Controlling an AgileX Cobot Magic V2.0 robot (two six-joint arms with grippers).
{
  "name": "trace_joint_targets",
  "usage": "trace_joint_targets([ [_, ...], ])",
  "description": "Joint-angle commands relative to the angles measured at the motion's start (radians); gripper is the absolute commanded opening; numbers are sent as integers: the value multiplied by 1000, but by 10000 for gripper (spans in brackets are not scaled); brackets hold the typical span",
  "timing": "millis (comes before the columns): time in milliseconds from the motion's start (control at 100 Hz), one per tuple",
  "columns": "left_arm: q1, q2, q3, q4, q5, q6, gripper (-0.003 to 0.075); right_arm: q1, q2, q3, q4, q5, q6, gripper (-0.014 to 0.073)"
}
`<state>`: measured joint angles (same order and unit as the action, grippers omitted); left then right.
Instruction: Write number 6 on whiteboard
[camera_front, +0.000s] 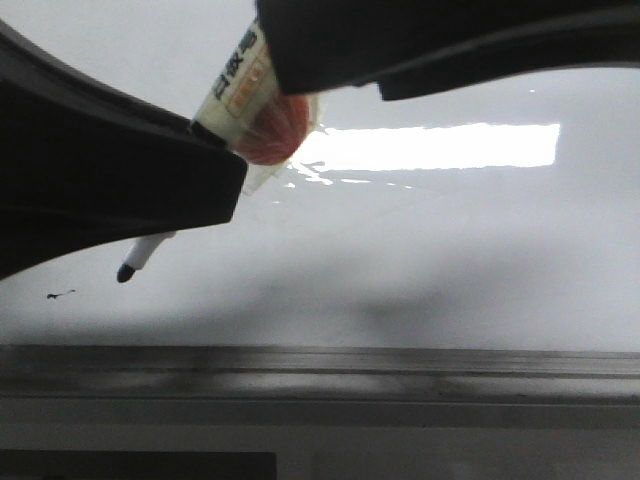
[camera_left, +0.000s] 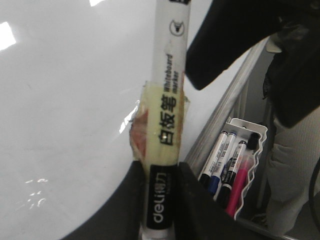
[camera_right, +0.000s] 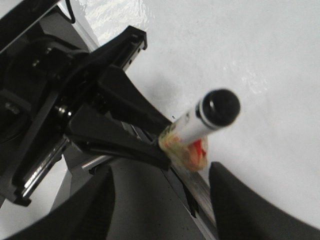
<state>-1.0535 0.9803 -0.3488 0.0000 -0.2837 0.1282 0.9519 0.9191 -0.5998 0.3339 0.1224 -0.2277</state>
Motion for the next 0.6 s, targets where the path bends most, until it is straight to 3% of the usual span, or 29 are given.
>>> trace_joint_targets([
  [0, -23, -7, -31, 5, -85, 1, -19, 6, 20, -49, 15, -112, -12, 376],
  [310, -47, -7, -31, 5, -83, 1, -19, 6, 75, -70, 23, -150, -12, 364],
  [400, -47, -7, -31, 5, -83, 1, -19, 6, 75, -70, 23, -157, -12, 261],
  [550, -47, -7, -31, 5, -83, 1, -19, 6, 75, -70, 25, -145, -12, -71],
  [590, -47, -7, -31, 5, -83, 1, -18, 6, 75, -70, 27, -143, -12, -67],
])
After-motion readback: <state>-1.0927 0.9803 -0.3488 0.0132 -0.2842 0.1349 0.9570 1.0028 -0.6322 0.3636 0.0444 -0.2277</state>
